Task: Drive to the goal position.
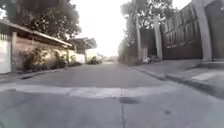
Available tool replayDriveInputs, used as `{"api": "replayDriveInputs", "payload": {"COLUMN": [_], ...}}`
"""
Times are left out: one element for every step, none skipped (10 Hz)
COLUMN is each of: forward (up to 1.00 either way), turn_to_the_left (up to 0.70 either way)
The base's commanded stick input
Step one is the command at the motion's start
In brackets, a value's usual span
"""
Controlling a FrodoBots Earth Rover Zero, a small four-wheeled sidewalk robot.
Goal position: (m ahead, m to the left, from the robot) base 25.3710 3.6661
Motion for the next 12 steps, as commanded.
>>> {"api": "replayDriveInputs", "payload": {"forward": [1.00,1.00,1.00,1.00,1.00,1.00,1.00,1.00,1.00,1.00,1.00,1.00], "turn_to_the_left": [0.02,0.02,0.02,0.02,0.02,0.02,0.02,0.02,0.02,0.02,0.02,0.02]}}
